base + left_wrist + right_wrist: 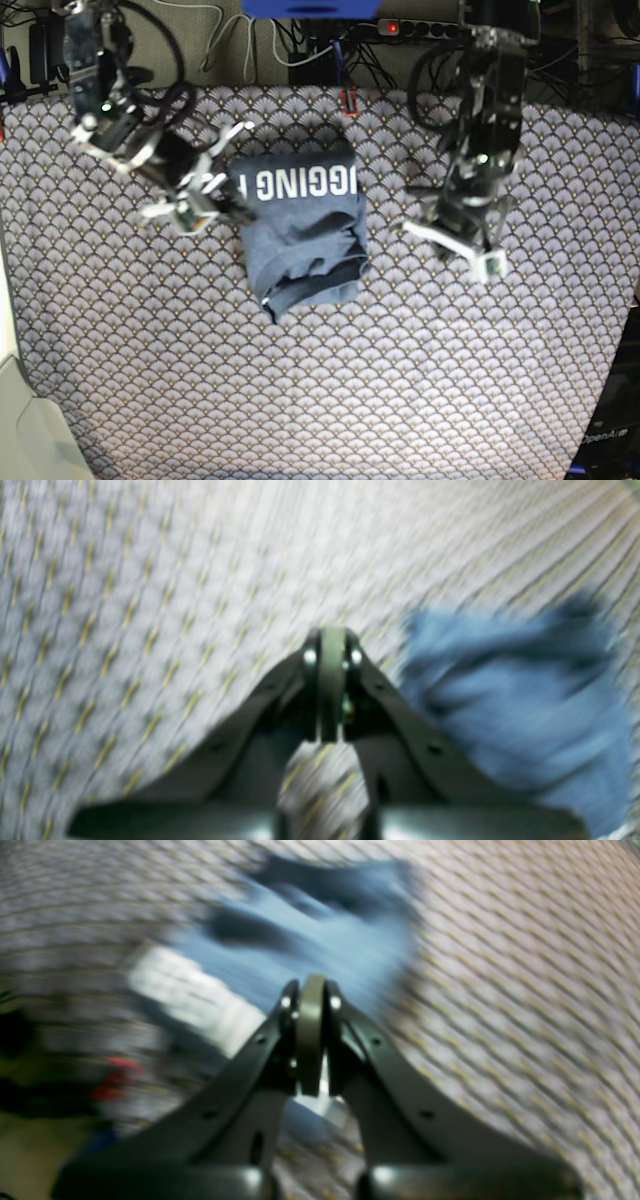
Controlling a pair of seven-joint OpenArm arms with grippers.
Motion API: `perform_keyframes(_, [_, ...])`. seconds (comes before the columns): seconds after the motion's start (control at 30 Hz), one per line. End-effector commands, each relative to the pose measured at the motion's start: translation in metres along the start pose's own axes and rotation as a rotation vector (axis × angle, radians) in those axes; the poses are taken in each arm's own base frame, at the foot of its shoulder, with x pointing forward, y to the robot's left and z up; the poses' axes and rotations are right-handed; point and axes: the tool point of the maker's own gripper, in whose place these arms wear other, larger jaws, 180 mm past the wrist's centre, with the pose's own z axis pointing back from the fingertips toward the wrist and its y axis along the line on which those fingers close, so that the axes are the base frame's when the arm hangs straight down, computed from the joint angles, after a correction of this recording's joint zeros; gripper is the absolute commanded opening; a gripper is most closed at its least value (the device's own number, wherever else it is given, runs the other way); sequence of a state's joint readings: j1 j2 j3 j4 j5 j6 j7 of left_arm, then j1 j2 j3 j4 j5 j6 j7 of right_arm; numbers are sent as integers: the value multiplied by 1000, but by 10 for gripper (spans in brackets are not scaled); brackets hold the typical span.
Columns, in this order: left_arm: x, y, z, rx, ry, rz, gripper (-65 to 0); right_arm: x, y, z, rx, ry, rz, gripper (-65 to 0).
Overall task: Fold the T-shirt properly
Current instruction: 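Grasp the bundle with both grippers and square it on the table, then tuck the bundle's loose edge under with the right gripper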
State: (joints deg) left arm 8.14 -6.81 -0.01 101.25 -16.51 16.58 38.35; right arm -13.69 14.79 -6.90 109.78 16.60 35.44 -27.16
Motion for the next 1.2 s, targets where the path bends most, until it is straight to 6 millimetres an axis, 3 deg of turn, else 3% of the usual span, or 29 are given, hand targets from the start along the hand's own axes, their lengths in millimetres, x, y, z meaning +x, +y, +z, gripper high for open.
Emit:
perform_keyframes(0.0, [11, 7, 7, 11, -42, 2, -641, 18, 12, -4, 30, -64, 2, -650])
perform_keyframes(0.1, [-10, 41, 26, 88, 4, 29, -641, 30, 37, -18, 87, -107, -32, -650])
perform_keyframes(0.17, [-21, 62, 40, 138, 21, 37, -641, 26, 50, -27, 116, -104, -75, -650])
perform_keyframes(0.27, [-36, 90, 63, 210, 45, 41, -641, 10, 62, -39, 158, -69, -111, -650])
perform_keyframes(0.43, [-50, 124, 86, 289, 79, 17, -641, -22, 61, -59, 184, 9, -160, -650])
perform_keyframes(0.77, [-67, 135, 98, 309, 128, -13, -641, -86, 60, -78, 182, 53, -316, -650])
perform_keyframes(0.9, [-65, 134, 97, 307, 122, -12, -641, -84, 50, -76, 176, 51, -287, -650])
perform_keyframes(1.1, [-66, 135, 96, 308, 125, -13, -641, -29, 47, -59, 184, -62, -156, -650])
perform_keyframes(1.17, [-66, 134, 96, 308, 126, -11, -641, -19, 45, -59, 186, -45, -113, -650])
